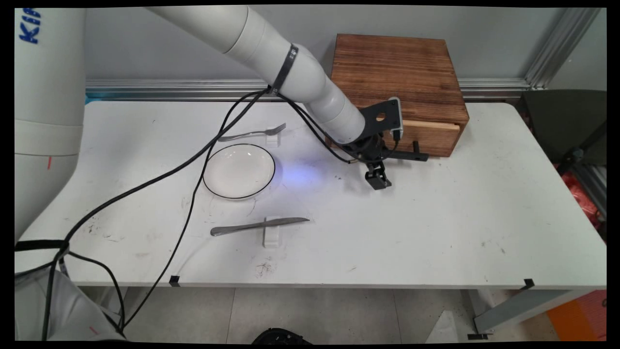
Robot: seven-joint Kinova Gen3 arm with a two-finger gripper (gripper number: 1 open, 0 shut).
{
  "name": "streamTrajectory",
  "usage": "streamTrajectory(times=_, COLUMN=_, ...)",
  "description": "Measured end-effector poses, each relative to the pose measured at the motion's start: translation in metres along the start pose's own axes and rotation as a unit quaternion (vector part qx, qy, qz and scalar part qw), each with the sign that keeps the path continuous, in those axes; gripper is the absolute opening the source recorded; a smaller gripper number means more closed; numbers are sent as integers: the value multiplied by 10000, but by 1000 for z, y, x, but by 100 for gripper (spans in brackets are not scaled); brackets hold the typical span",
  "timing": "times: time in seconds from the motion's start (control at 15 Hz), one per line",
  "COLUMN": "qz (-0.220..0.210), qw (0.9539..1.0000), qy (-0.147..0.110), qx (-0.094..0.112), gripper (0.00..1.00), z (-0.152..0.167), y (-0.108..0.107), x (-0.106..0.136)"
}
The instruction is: Open the drawer
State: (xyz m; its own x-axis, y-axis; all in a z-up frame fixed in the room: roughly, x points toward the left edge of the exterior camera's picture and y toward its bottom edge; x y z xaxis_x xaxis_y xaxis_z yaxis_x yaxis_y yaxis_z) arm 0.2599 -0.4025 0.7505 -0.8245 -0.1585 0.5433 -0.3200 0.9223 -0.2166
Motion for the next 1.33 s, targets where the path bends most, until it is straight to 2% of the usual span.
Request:
streamTrajectory(times=0.4, qz=-7, qw=10000, qy=2, qx=-70, gripper=100, z=-6, y=14, x=1)
streamTrajectory(times=1.33, qz=-32, qw=9993, qy=62, qx=-357, gripper=100, z=-28, y=66, x=4)
